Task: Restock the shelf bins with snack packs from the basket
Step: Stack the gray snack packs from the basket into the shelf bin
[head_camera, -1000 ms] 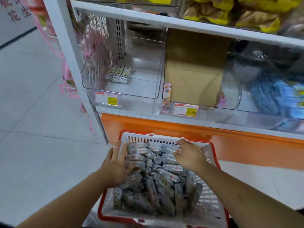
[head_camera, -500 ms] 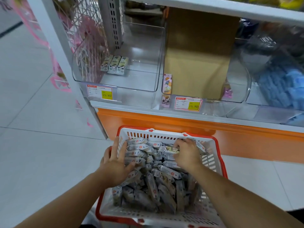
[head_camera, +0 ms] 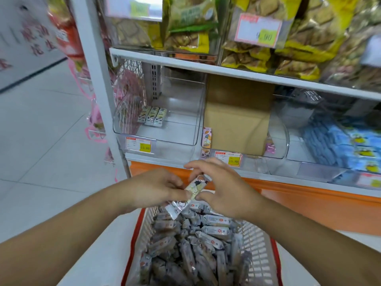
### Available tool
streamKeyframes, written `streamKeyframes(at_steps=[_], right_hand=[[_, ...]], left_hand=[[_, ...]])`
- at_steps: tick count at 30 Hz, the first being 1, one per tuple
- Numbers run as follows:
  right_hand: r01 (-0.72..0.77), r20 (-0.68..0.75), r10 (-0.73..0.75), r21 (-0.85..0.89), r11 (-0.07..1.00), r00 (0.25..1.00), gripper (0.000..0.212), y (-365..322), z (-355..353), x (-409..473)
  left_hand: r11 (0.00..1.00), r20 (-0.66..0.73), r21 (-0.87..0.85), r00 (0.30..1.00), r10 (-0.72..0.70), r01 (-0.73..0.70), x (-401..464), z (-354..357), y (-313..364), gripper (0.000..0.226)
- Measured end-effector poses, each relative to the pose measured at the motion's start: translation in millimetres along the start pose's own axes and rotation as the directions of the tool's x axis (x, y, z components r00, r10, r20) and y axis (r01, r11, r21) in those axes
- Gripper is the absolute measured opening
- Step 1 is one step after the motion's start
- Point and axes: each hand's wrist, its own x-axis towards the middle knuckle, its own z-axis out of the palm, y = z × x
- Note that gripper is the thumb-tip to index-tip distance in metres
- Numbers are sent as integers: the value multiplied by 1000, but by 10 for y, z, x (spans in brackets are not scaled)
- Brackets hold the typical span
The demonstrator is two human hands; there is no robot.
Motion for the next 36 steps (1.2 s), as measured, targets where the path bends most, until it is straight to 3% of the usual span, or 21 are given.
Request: streamKeyframes(at_steps=[2, 4, 6, 9, 12, 18, 21, 23, 25, 27, 30, 36], right_hand=[[62, -55, -63, -11, 998, 996, 74, -123, -114, -58], [89, -145, -91, -17, 996, 985, 73, -210, -165, -89], [71, -212, -61, 39, 997, 975, 71, -303, -194, -81], [59, -179, -51, 40, 997, 983, 81, -413, -176, -26], [17, -176, -7, 55, 998, 984, 87, -451, -100, 64], [-51, -176, 93, 231, 972, 980, 76, -530, -79, 371], [-55, -220, 111, 245, 968, 969, 75, -589, -152, 734], [-78, -256, 144, 252, 965, 956, 79, -568, -203, 1119], [-112, -270, 174, 230, 967, 947, 87, -476, -227, 1572], [-162, -251, 222, 238, 958, 942, 98, -319, -206, 2009], [-263, -207, 313, 236, 935, 927, 106, -8, -95, 2557], [-446, -127, 455, 95, 890, 881, 113, 385, 91, 3080]], left_hand=[[989, 36, -143, 999, 39, -33, -126, -10, 71, 15], [964, -30, -262, 998, 49, -55, -175, -3, 109, 10], [931, -130, -354, 990, 45, -88, -167, -12, 116, 21], [883, -245, -449, 969, 31, -141, -153, -69, 134, 28], [886, -276, -434, 960, 39, -161, -131, -141, 100, 34], [894, -328, -414, 944, 30, -172, -58, -363, 52, 33], [943, -447, -266, 892, 65, -203, 31, -582, -18, 30], [986, -618, 36, 771, 151, -164, 81, -785, -120, 32], [934, -640, 351, 713, 287, -61, 121, -972, -271, 52], [858, -559, 512, 772, 302, 35, 172, -1095, -449, 75], [796, -491, 596, 833, 257, 106, 244, -1147, -662, 104], [775, -509, 622, 809, 294, 109, 287, -1165, -672, 92]])
